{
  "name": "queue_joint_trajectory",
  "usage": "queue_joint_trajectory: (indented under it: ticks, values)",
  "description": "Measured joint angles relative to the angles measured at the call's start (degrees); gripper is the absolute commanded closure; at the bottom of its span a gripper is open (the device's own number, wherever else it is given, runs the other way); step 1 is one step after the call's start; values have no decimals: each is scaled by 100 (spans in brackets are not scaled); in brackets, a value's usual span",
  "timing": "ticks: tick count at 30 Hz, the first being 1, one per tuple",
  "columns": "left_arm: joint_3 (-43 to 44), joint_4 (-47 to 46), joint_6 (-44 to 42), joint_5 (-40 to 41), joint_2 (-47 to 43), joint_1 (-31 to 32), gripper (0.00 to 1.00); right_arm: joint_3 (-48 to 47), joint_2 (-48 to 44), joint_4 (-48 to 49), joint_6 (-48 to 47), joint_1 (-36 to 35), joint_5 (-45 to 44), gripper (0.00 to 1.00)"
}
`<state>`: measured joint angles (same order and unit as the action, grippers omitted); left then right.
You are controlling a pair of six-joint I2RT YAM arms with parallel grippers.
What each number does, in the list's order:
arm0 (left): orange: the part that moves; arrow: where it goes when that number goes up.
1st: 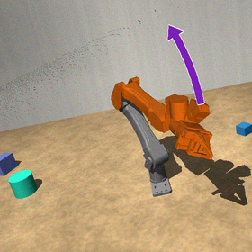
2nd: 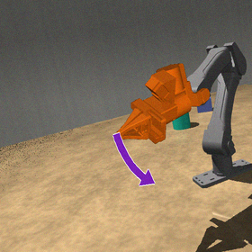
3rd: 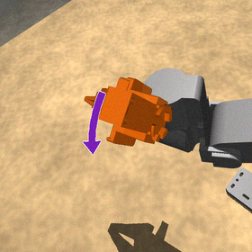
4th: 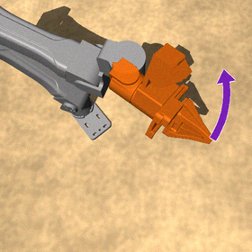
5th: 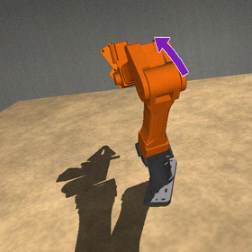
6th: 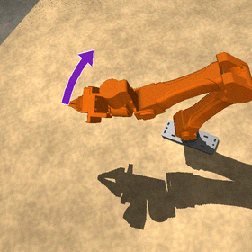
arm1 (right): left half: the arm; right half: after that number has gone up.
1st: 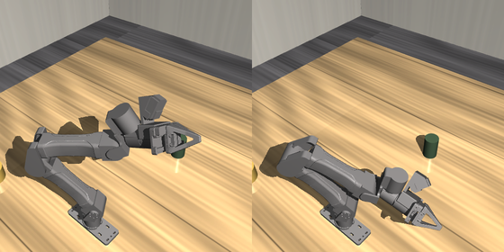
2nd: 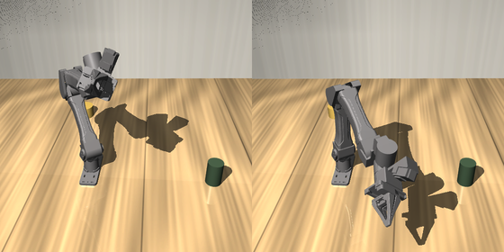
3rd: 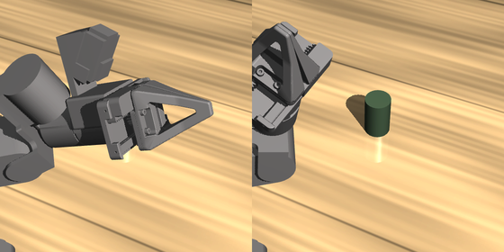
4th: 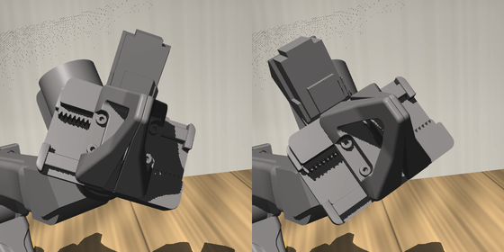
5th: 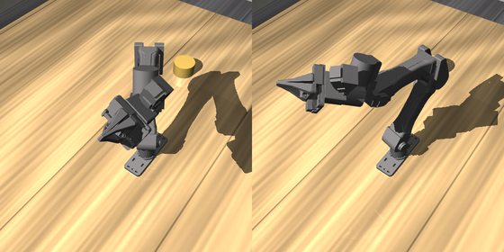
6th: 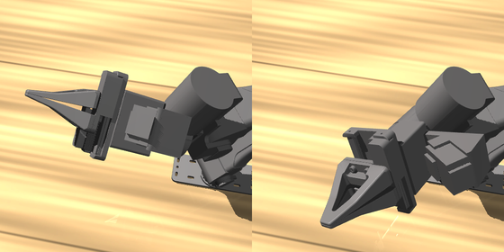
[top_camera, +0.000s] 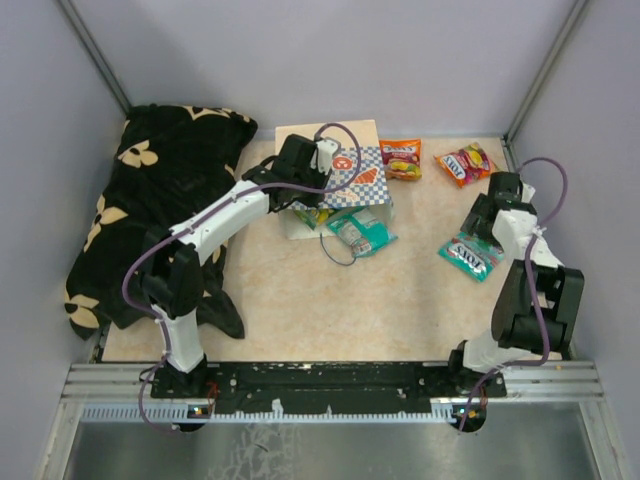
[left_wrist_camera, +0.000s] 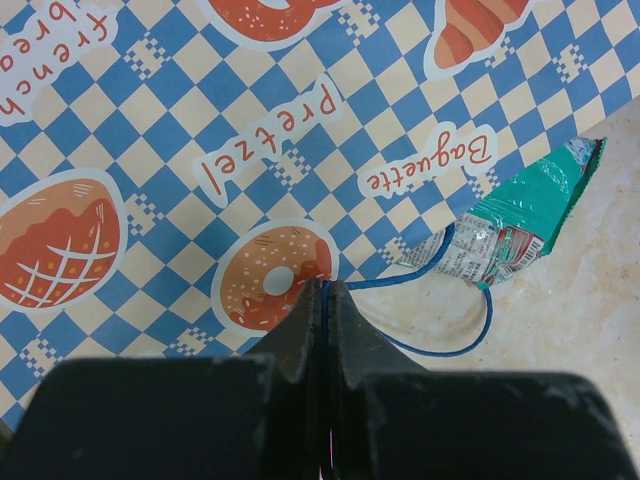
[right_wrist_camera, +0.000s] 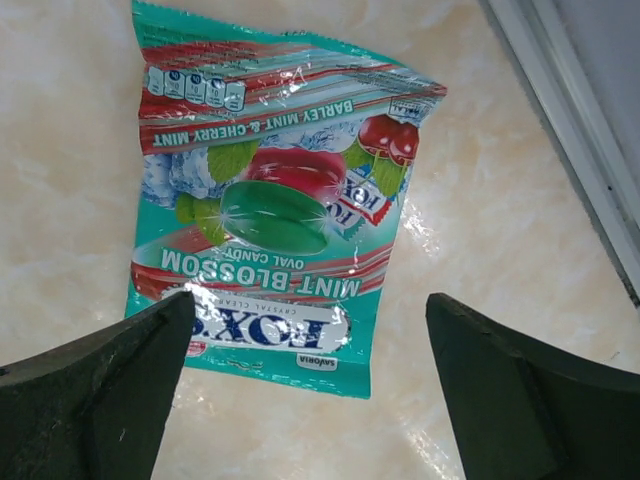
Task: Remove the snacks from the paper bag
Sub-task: Place the snack at the center of the board, then adjust the snack at the center of the board.
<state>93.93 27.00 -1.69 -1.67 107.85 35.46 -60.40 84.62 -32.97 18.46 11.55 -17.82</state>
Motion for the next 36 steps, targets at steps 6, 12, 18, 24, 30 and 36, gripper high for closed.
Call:
queue_joint_trajectory:
  ticks: [6,12,18,24,30,36]
  values:
    - [0,7,-2,-31,0,0,100,457,304,424,227,24,310,1]
    - [0,11,-2,-28,0,-35,100,634,691,1025,866,177,575,1]
    - [0,13,-2,-31,0,-98,100,-140,1506,673,1690,197,-122,1]
    - [0,13,-2,-33,2,-120,100,-1021,2197,136,2927,199,-638,1]
    - [2,57,-7,-33,4,-140,100,-1620,2597,-404,4096,190,-807,1]
    - [90,162,-7,-31,52,-188,100,-2651,3263,-1027,4861,107,-957,1]
